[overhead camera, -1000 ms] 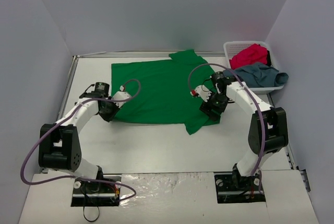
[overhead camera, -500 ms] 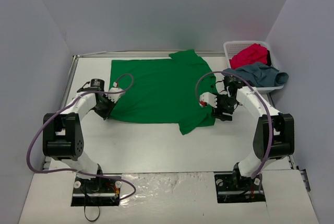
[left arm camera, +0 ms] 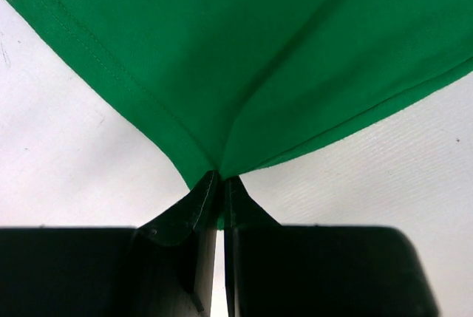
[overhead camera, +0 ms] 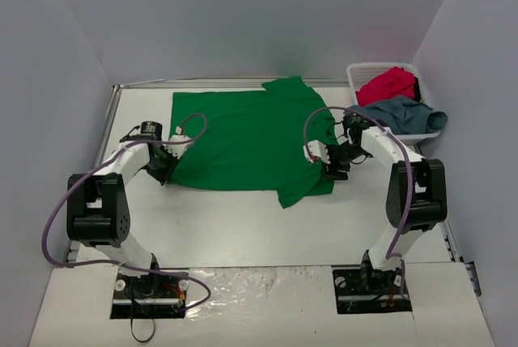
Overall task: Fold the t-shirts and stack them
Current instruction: Grap the side of the flattened tshirt closest away from the robot with both arms
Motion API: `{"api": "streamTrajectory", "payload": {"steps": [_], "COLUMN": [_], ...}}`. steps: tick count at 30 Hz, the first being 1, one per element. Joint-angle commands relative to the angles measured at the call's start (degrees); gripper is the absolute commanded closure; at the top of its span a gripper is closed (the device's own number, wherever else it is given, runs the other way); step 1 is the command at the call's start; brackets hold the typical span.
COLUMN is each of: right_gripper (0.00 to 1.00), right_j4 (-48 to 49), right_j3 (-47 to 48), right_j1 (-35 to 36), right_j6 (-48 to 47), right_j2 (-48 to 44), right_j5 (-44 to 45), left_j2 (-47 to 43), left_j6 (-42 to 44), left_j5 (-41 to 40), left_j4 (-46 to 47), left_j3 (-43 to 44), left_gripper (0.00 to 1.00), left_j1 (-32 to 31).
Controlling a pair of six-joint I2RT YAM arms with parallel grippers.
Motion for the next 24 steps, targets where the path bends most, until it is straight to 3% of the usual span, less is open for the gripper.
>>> {"api": "streamTrajectory", "payload": {"steps": [1, 8, 24], "right_gripper": [0.46, 0.53, 0.59], "right_j4": [-2.1, -2.1, -2.0], "right_j3": [2.6, 3.5, 2.8], "right_j1": [0.3, 1.8, 4.5], "right_j6": [-2.2, -1.3, -0.2], "right_j2": [1.2, 3.3, 6.0], "right_j5": [-3.9, -2.9, 1.1], "left_j2": [0.0, 0.5, 0.8], "left_j6": [-0.5, -0.3, -0.2], "left_j5": [-0.2, -0.1, 0.3], "left_j4": [-0.9, -1.1, -0.8], "left_j3": [1.6, 1.9, 1.3], "left_gripper": [0.97, 0.98, 0.98], "left_j1": [0.3, 0.2, 0.3]}}
